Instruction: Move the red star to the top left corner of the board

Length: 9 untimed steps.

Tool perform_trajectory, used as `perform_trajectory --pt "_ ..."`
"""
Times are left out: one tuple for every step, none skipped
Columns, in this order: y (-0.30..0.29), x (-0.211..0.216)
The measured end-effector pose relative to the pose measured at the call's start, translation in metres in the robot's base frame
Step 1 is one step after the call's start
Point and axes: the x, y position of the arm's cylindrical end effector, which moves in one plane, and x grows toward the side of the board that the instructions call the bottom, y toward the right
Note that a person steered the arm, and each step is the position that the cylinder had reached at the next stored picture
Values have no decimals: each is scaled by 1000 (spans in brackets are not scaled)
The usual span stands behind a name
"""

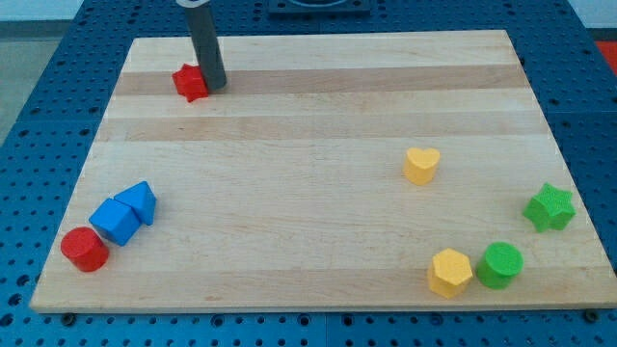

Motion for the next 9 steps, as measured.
perform_trajectory --pt "-18 0" --pt "12 0" --pt "42 19" --pt "31 58" --pt "-1 61" --pt "-23 61" --pt "-36 44" --pt "-43 12" --pt "-40 13"
